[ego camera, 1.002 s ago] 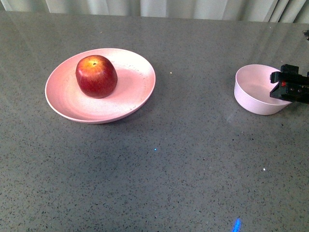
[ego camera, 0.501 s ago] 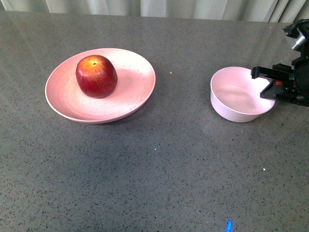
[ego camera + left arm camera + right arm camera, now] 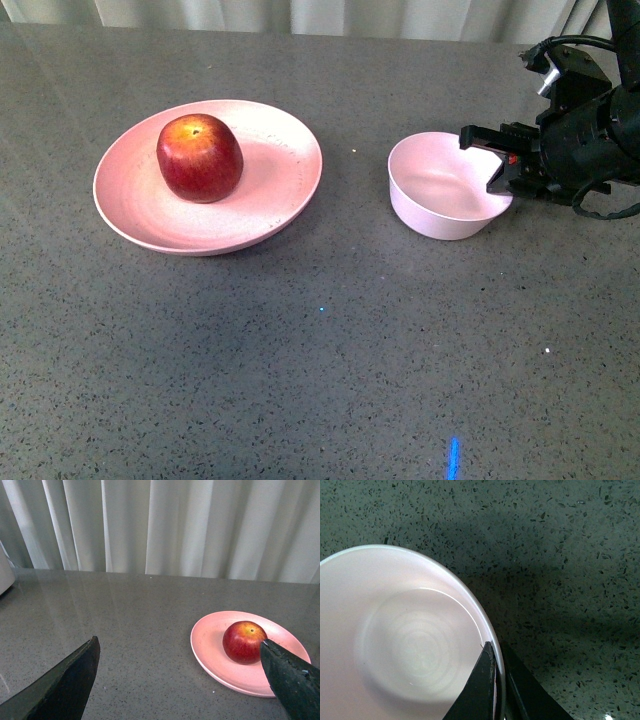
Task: Move apple from plate to bowl
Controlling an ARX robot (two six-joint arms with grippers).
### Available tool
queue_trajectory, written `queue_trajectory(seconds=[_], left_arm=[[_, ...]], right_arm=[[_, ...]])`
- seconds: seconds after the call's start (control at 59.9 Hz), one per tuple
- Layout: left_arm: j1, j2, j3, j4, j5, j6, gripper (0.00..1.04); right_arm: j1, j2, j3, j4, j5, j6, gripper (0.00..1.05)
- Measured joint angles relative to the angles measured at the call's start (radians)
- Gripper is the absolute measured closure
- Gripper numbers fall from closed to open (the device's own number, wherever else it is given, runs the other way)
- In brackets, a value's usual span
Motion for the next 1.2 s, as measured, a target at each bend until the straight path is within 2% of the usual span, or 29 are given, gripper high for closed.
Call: queue_trajectory(seconds=[0.217,0.267,0.568,0.752,0.802,0.985,1.069,1.102,1.152,1.203], left_arm=[[0.0,0.0,0.0,0.0,0.0,0.0,0.09],[0.0,0.0,0.0,0.0,0.0,0.0,0.09],[0.0,0.0,0.0,0.0,0.0,0.0,0.09],[0.0,0.0,0.0,0.0,0.0,0.0,0.09],[0.0,0.0,0.0,0.0,0.0,0.0,0.09],[0.0,0.0,0.0,0.0,0.0,0.0,0.09],[0.0,0.0,0.0,0.0,0.0,0.0,0.09],[0.0,0.0,0.0,0.0,0.0,0.0,0.09],[0.0,0.0,0.0,0.0,0.0,0.0,0.09],[0.0,0.0,0.0,0.0,0.0,0.0,0.09]], right_arm=[[0.023,0.007,0.014,-0.007,-0.002,0.01,1.03],[0.023,0.009,0.014,-0.007,-0.009,0.01,0.92],[0.005,-0.022,-0.011,0.016,0.005,0.01,0.52],[-0.039,-0.225,-0.123,0.118,0.083,-0.03,0.13],[-0.053,-0.291,-0.158,0.146,0.093,-0.039,0.07],[-0.085,-0.494,-0.279,0.202,0.119,-0.07,0.09],[-0.089,-0.502,-0.391,0.536,0.178,-0.155,0.22],[-0.094,-0.509,-0.488,0.727,0.175,-0.195,0.32],[-0.099,-0.539,-0.587,0.868,0.168,-0.221,0.44],[-0.106,-0.589,-0.645,0.907,0.163,-0.233,0.54]])
